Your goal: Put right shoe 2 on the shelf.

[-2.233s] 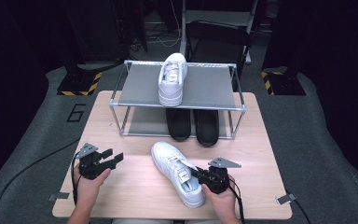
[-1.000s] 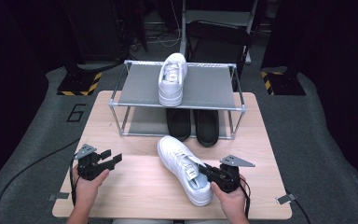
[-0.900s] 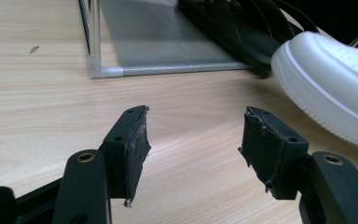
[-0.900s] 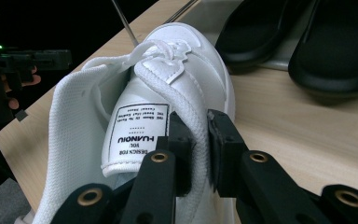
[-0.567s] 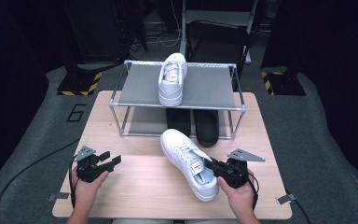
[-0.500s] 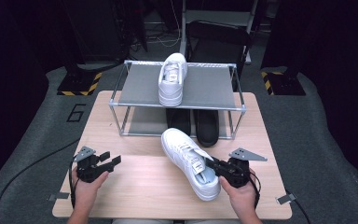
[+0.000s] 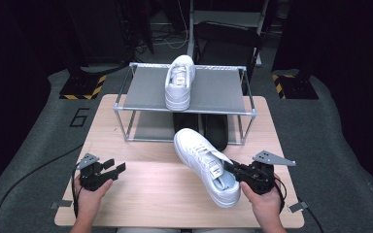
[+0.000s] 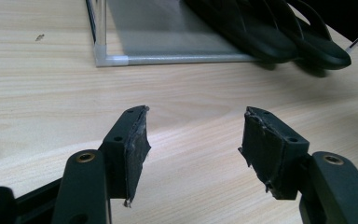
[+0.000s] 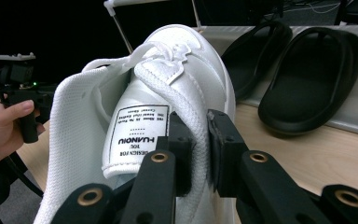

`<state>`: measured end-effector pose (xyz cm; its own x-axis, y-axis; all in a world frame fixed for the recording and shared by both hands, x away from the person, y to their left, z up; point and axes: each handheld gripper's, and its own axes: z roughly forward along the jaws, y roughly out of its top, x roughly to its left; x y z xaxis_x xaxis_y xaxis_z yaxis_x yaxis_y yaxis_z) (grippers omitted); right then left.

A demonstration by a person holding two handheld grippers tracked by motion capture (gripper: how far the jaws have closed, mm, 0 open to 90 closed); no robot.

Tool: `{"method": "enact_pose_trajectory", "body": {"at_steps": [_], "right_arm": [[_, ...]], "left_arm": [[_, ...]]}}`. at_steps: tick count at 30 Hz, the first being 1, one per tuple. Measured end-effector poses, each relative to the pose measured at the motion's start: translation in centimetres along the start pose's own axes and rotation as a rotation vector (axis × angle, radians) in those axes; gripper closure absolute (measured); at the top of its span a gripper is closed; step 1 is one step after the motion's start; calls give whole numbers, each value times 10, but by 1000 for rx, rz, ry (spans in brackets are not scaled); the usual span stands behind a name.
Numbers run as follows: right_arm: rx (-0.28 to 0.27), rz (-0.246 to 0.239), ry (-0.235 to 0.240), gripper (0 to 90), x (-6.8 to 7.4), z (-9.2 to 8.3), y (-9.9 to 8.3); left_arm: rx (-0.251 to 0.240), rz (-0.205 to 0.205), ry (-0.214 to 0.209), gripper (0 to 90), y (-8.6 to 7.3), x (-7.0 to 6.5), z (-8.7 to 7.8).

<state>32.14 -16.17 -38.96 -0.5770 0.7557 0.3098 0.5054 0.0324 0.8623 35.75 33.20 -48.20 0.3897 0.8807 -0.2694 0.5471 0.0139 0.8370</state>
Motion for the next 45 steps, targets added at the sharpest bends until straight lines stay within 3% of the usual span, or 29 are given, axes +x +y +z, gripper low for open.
{"method": "enact_pose_trajectory", "body": {"at_steps": [11,31,36,45], "right_arm": [[-30,-13,-23,807,-4,-25,23],[-54,-28,-22,806,1,-40,60],[-52,-1,-50,806,1,-44,64],[-98,24,-78,806,1,-49,70]], "left_arm": [[-4,-3,4,401,-1,0,-1],[6,-5,8,401,-3,3,-1],[9,1,7,401,-4,4,-1],[5,-8,10,401,-5,4,-1]]}}
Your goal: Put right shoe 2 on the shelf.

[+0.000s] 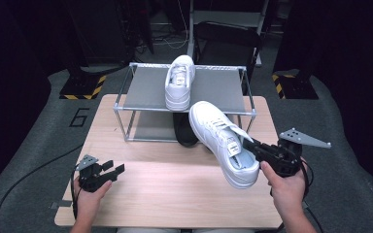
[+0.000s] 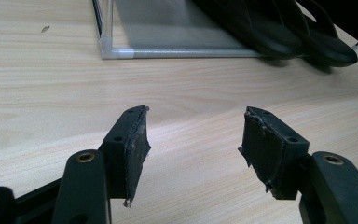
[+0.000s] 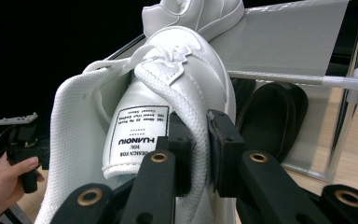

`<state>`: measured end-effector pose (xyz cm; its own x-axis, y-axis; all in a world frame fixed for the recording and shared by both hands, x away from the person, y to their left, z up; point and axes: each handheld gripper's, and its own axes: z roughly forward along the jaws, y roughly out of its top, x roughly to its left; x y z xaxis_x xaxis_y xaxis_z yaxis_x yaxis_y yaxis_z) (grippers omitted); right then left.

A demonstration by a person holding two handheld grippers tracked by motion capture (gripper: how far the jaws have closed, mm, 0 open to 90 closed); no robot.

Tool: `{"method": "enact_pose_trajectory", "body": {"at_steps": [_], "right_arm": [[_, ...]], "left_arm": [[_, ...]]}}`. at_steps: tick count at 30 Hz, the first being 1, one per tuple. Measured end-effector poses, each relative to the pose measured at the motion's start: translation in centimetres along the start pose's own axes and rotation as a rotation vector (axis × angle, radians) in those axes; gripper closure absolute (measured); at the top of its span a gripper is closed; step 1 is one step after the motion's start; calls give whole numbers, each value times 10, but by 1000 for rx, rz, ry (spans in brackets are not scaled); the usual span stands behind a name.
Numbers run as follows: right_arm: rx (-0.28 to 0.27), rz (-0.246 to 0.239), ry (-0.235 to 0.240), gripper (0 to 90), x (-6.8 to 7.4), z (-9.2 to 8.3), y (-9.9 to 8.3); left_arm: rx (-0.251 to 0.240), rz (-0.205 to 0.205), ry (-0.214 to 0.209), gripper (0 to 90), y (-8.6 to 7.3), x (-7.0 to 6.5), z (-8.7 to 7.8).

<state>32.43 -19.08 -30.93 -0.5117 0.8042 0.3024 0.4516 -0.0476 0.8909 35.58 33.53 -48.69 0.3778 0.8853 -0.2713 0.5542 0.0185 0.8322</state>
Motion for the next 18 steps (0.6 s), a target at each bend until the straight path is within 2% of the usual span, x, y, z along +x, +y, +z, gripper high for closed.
{"method": "enact_pose_trajectory", "body": {"at_steps": [10,12,16,18], "right_arm": [[-14,-7,-28,805,-2,8,15],[-17,2,-43,805,-4,11,19],[-17,-17,-79,804,-10,19,26],[-24,-12,-93,804,-12,24,30]], "left_arm": [[-5,3,1,401,0,1,0],[-11,-2,5,401,-1,1,0],[-13,-3,7,401,-1,2,0],[4,-2,0,401,-1,2,0]]}}
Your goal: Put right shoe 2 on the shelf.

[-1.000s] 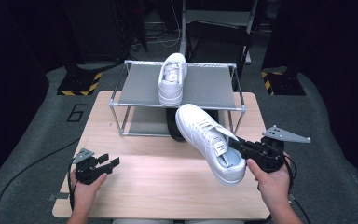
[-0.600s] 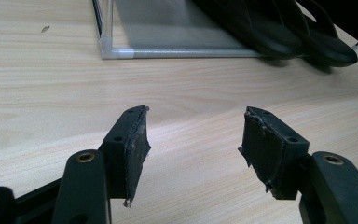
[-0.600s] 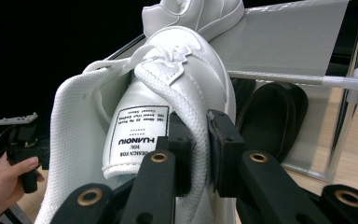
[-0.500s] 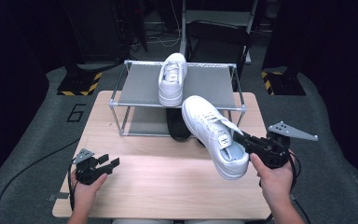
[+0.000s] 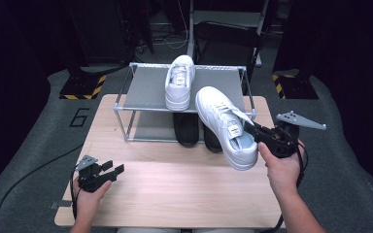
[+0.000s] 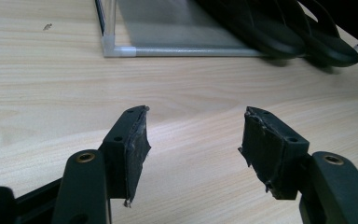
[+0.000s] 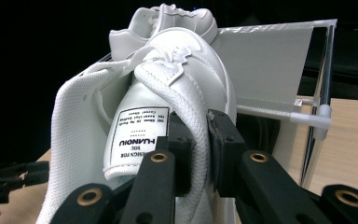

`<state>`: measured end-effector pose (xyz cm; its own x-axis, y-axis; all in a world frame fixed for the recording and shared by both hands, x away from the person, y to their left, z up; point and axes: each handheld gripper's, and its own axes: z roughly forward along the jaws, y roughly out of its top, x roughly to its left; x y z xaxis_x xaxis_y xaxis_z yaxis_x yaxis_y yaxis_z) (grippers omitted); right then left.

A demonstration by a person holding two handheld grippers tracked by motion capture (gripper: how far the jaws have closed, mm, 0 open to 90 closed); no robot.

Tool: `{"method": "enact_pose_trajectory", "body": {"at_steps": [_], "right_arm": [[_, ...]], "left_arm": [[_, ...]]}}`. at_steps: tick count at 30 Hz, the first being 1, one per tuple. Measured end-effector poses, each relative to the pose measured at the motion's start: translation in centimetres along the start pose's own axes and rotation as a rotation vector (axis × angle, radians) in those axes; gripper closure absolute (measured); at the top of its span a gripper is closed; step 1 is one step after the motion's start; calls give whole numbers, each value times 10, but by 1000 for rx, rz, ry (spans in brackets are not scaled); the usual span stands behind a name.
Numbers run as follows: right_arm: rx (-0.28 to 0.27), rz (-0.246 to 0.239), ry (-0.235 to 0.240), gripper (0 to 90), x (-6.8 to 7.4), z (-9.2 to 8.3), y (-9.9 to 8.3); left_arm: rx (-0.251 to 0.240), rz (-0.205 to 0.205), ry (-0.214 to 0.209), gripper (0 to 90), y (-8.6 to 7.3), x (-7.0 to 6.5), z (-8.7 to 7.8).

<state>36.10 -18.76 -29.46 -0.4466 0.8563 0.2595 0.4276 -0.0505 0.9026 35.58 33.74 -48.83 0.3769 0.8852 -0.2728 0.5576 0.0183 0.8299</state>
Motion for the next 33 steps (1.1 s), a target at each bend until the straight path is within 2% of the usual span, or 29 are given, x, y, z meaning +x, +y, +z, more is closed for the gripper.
{"method": "enact_pose_trajectory", "body": {"at_steps": [6,14,18,20,22,26,33], "right_arm": [[0,11,-30,804,-5,17,14],[13,32,-87,804,-14,48,34],[1,64,-106,804,-19,65,46],[-4,61,-119,803,-20,73,51],[-7,68,-130,803,-20,80,56],[-8,81,-154,803,-20,100,67],[0,103,-183,803,-20,120,74]], "left_arm": [[-4,-1,-2,401,0,0,1],[-7,-2,-7,402,0,0,0],[-9,-3,-10,401,1,2,-1],[-9,-4,-13,402,2,1,-1],[-23,-6,-7,401,1,-1,0],[-7,0,-22,402,1,-2,-1],[-11,-3,-21,402,1,0,-2]]}}
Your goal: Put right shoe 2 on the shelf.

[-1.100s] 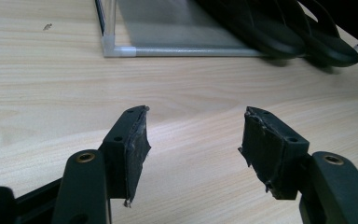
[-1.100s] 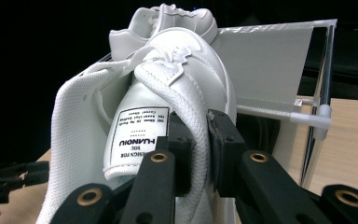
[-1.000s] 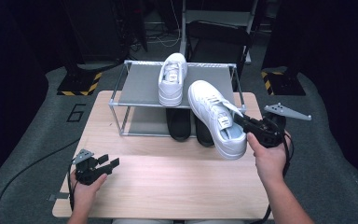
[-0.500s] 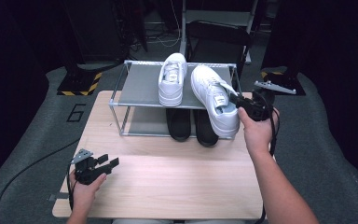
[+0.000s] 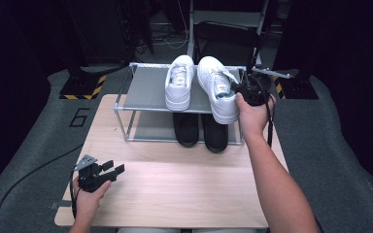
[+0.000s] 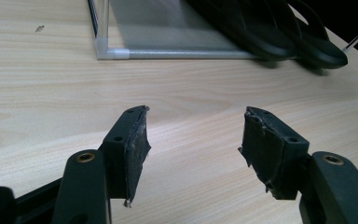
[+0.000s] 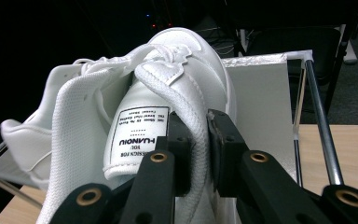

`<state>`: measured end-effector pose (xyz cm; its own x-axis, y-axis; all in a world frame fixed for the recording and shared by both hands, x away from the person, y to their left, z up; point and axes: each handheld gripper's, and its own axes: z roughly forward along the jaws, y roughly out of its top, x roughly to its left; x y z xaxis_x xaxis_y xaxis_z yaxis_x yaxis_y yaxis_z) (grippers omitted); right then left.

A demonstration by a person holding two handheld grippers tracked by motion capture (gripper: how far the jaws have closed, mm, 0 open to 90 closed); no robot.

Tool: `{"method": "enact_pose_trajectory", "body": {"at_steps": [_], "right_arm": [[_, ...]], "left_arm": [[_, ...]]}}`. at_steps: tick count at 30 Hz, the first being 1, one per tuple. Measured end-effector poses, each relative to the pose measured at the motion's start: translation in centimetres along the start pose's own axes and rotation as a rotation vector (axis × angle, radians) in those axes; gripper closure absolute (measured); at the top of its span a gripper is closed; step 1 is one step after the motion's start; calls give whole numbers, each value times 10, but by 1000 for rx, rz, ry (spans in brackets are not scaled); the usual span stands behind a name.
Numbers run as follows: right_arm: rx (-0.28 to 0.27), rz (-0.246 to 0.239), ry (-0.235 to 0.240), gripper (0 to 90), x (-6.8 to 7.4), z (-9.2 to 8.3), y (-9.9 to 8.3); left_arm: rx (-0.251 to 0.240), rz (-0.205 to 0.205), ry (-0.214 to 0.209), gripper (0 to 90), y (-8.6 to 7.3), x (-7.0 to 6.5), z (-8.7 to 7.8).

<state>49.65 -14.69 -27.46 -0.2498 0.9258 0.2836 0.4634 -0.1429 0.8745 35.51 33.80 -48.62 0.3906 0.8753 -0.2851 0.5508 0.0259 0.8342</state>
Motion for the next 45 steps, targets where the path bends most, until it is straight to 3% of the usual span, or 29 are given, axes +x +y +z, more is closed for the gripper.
{"method": "enact_pose_trajectory", "body": {"at_steps": [8,21,31,34,37,40,41,45], "right_arm": [[8,10,-24,802,4,23,0],[1,74,-79,800,6,55,6],[-1,99,-116,788,8,67,10],[7,98,-116,770,7,70,6],[-3,139,-98,754,3,71,4],[-8,147,-83,726,-4,70,2],[-20,141,-80,671,-5,68,2],[-53,140,-57,598,-4,60,6]], "left_arm": [[2,-4,0,402,-3,4,-3],[-8,-5,5,402,-5,6,-2],[-3,-13,1,402,-5,6,-2],[-6,-10,4,402,-5,6,-2],[-2,-7,4,402,-5,6,-2],[3,-4,5,402,-6,6,-1],[13,-4,1,402,-6,6,-1],[15,-4,-1,401,-6,4,1]]}}
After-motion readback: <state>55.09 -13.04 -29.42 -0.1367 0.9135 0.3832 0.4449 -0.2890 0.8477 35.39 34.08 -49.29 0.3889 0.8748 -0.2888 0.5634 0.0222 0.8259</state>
